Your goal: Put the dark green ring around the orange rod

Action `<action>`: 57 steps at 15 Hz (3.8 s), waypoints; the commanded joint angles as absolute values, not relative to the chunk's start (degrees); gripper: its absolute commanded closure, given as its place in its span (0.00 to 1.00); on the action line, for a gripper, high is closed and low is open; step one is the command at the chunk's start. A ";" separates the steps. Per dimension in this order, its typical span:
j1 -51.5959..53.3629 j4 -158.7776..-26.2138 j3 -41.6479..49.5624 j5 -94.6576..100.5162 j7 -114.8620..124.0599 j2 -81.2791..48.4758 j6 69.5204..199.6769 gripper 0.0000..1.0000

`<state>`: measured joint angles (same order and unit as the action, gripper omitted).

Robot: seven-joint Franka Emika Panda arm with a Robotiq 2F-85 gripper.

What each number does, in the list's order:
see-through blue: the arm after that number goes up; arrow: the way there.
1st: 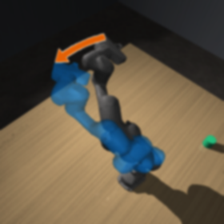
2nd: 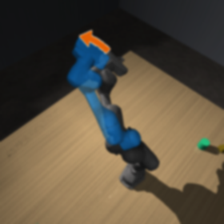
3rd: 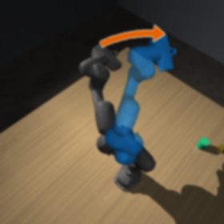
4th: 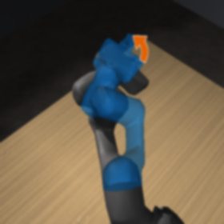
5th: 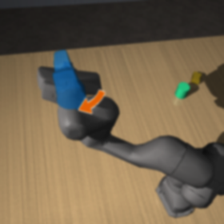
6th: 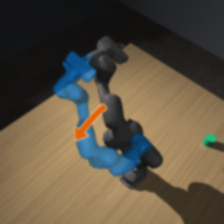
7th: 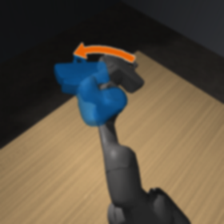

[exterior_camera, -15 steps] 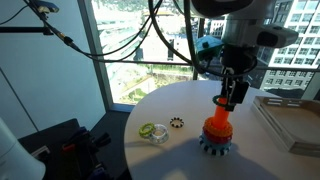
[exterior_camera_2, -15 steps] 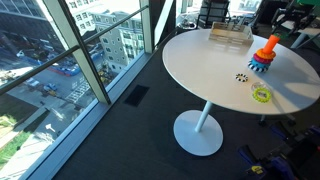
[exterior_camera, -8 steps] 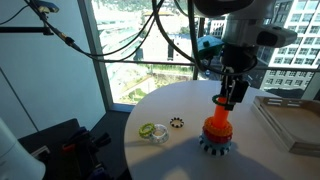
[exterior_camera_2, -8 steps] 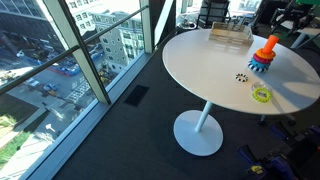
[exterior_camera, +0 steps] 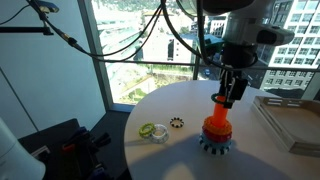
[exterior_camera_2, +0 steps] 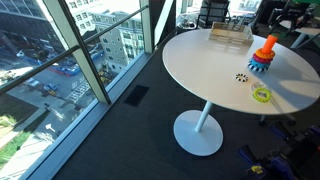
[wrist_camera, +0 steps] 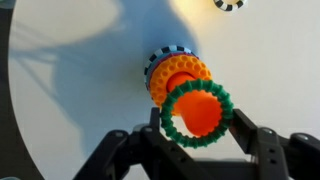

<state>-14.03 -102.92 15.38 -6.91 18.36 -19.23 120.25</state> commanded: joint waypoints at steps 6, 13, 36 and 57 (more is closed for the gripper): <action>-13.86 -103.86 15.42 -5.95 19.08 -18.62 119.72 0.55; -13.95 -104.10 15.68 -5.87 19.36 -18.38 119.87 0.55; -15.00 -103.27 16.33 -6.65 18.49 -18.40 120.40 0.55; -15.21 -100.79 15.95 -7.28 18.64 -20.42 119.74 0.55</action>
<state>-14.70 -102.92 16.38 -6.90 18.41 -19.05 120.37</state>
